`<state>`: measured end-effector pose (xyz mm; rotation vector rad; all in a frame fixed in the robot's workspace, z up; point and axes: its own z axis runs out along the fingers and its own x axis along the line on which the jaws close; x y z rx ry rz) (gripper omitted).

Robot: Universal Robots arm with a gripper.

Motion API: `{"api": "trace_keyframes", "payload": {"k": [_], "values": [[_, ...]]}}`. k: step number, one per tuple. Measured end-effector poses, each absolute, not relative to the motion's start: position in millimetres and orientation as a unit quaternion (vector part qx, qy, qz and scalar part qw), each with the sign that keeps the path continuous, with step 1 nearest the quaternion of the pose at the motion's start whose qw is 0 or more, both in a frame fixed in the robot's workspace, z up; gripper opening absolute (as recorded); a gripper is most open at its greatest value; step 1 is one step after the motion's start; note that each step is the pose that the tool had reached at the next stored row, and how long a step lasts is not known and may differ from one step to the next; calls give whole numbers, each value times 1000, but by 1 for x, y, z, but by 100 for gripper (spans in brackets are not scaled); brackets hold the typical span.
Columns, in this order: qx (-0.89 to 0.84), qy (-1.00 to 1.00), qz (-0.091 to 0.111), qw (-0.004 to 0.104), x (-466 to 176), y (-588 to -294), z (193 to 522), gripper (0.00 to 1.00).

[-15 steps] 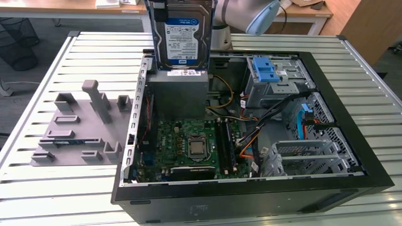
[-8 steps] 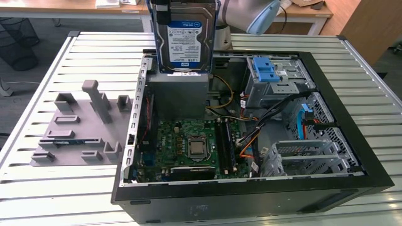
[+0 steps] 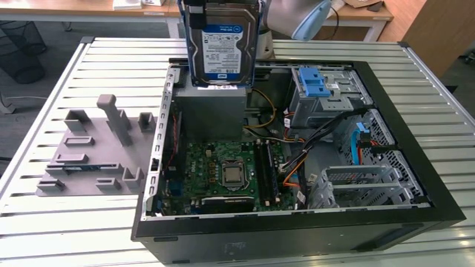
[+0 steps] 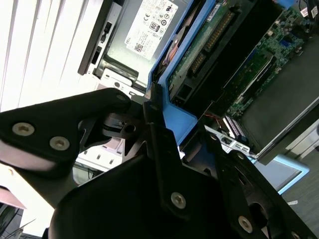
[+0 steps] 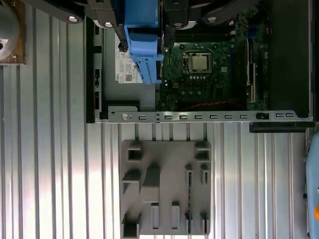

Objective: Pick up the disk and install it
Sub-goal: 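Pick up the disk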

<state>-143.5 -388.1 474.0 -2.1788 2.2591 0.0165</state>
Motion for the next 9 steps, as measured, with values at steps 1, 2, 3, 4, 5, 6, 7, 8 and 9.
{"api": "trace_keyframes", "payload": {"k": [1, 2, 3, 4, 5, 6, 7, 8, 9], "values": [[-694, 720, 5, 2, -143, -388, 474, 36], [-694, 720, 5, 1, -143, -388, 474, 36], [-694, 720, 5, 1, -142, -388, 474, 36], [-694, 720, 5, 2, -141, -388, 474, 36], [-694, 720, 5, 1, -140, -388, 474, 36], [-694, 720, 5, 2, -138, -388, 474, 36], [-694, 720, 5, 1, -135, -388, 474, 36], [-694, 720, 5, 2, -131, -388, 474, 36], [-694, 720, 5, 1, -127, -388, 474, 36]]}}
